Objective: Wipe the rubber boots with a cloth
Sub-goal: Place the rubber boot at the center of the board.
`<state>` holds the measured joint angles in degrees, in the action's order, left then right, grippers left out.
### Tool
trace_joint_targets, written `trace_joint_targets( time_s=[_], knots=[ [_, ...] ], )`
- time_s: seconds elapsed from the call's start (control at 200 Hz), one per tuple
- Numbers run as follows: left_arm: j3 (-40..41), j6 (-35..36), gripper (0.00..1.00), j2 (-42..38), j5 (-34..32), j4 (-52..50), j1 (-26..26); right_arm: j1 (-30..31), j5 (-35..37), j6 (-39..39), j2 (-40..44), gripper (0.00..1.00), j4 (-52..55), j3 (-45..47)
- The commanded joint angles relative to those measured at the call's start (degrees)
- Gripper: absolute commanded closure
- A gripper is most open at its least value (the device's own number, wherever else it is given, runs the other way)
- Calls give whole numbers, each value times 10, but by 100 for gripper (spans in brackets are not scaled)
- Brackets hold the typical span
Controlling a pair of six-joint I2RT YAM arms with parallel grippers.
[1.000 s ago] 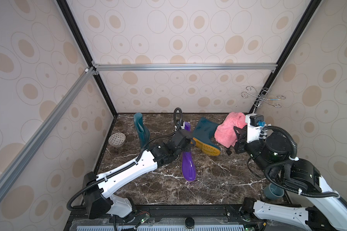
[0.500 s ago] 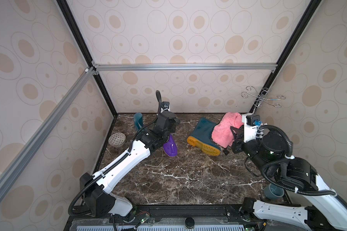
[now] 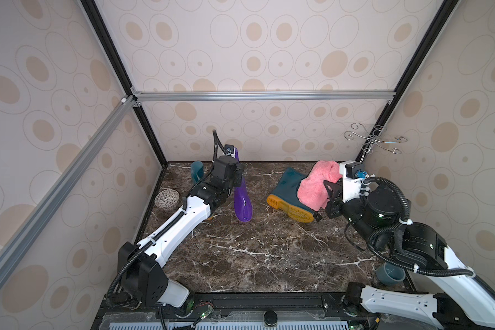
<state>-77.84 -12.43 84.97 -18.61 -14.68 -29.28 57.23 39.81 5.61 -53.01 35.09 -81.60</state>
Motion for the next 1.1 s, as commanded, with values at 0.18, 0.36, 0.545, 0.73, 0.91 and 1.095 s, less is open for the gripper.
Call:
trace_joint_targets(
  time_s=[0.18,0.36,0.545,0.73,0.91,1.095],
  knots=[
    [7,8,100,2,14,68,6,-2,4,7,6,100,-15,13],
    [33,4,100,-6,4,77,7,-2,3,6,5,100,-15,14],
    [29,10,63,-15,0,72,8,-2,1,7,3,100,-16,14],
    [8,10,42,-16,-4,57,9,-3,1,9,4,100,-9,12],
    [-23,7,37,-23,-12,31,9,-3,2,10,7,100,-3,8],
    [-65,-1,25,-35,7,-4,6,-3,7,9,9,100,-2,8]
  ],
)
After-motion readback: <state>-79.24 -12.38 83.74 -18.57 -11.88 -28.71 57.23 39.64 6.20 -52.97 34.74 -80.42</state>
